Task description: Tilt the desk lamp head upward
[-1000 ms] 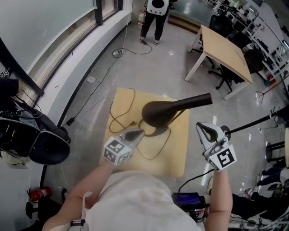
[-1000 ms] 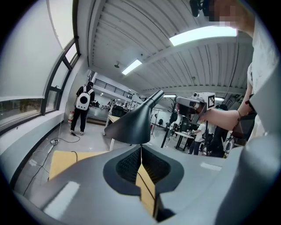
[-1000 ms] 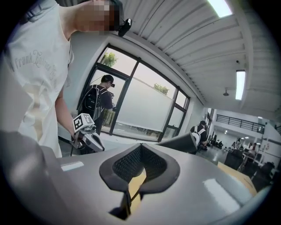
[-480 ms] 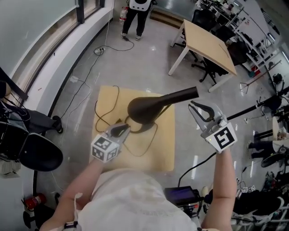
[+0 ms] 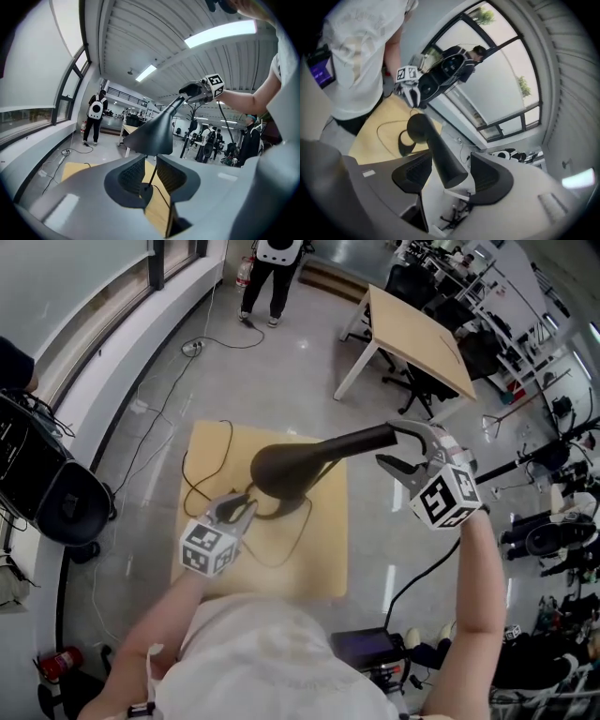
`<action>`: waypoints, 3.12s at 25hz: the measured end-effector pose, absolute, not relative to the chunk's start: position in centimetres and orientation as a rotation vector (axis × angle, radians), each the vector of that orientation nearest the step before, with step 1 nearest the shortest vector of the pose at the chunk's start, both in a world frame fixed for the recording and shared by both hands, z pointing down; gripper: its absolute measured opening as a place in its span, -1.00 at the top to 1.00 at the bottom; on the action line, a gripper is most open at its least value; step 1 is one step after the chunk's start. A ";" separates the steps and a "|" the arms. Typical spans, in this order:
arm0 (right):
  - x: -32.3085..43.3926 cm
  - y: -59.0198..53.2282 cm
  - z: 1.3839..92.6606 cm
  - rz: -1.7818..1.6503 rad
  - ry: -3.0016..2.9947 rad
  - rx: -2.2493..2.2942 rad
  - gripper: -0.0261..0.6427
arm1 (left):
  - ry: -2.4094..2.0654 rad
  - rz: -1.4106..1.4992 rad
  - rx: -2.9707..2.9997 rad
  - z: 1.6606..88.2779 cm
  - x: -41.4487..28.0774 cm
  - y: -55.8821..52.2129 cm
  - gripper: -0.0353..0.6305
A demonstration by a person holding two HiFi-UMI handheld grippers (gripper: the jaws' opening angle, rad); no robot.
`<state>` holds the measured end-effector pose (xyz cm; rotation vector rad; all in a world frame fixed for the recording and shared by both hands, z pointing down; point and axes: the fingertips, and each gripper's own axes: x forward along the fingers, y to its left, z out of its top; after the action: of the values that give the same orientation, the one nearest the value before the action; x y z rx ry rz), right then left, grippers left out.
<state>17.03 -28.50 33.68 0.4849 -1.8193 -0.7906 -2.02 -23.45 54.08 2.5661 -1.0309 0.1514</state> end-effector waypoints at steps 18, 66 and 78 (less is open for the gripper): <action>19.3 -30.9 38.3 -0.757 -1.154 0.141 0.22 | -0.955 0.138 2.586 54.5 -2.4 -22.9 0.61; 19.7 -30.7 38.1 -0.918 -1.303 0.323 0.20 | -0.839 -0.004 2.351 52.3 0.9 -26.3 0.18; 19.2 -30.6 38.4 -0.913 -1.426 0.403 0.21 | -1.016 0.055 2.405 50.4 -1.4 -28.1 0.21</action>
<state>19.21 -30.59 38.38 0.4033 -1.4263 -0.9126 -1.39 -28.07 50.37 2.4050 -1.0163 0.0553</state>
